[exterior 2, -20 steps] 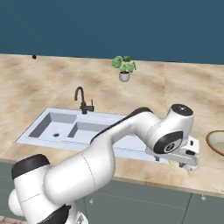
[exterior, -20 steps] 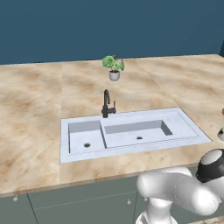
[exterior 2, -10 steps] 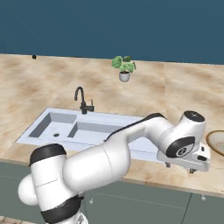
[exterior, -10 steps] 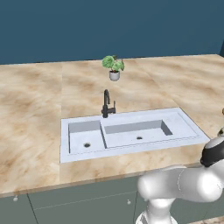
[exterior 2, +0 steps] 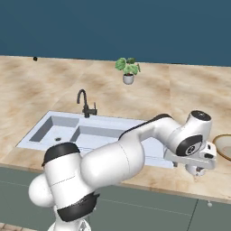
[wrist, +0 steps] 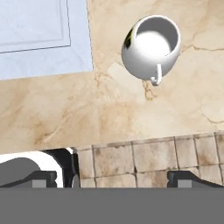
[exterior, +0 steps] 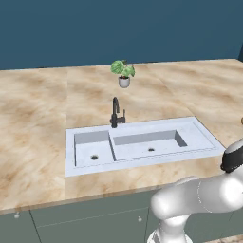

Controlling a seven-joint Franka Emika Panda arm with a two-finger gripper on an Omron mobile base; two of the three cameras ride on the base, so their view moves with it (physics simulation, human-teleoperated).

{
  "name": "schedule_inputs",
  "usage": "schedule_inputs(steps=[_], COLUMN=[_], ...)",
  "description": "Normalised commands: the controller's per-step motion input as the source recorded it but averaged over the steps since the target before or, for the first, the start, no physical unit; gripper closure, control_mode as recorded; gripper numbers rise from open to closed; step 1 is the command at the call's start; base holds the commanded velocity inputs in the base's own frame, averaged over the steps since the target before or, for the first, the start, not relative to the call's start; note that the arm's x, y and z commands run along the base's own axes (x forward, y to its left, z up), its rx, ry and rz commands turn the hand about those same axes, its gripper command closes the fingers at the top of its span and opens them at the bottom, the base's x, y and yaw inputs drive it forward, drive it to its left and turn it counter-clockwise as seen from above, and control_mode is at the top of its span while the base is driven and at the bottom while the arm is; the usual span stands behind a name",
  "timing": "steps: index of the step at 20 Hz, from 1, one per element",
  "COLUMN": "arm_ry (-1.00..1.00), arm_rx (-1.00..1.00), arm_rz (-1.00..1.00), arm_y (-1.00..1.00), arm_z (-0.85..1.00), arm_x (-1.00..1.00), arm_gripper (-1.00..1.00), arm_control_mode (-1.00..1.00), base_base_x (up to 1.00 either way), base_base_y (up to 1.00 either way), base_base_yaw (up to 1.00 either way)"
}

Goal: Pick the mug and place it in the sink. Pick the bowl and place it in the open cabinet and then close the cabinet.

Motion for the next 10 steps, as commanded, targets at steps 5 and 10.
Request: schedule_inputs(steps=[5, 10], arm_ry=[0.0, 0.0], arm_rx=[0.0, 0.0], arm_rz=[0.0, 0.01], arm_y=[-0.24, -0.08], arm_z=[-0.2, -0.22], arm_x=[0.04, 0.16], arm_gripper=[-1.0, -1.0], arm_control_mode=[-1.0, -1.0], base_base_x=[0.0, 0.0], base_base_y=[0.0, 0.0], base_base_yaw=[0.0, 0.0])
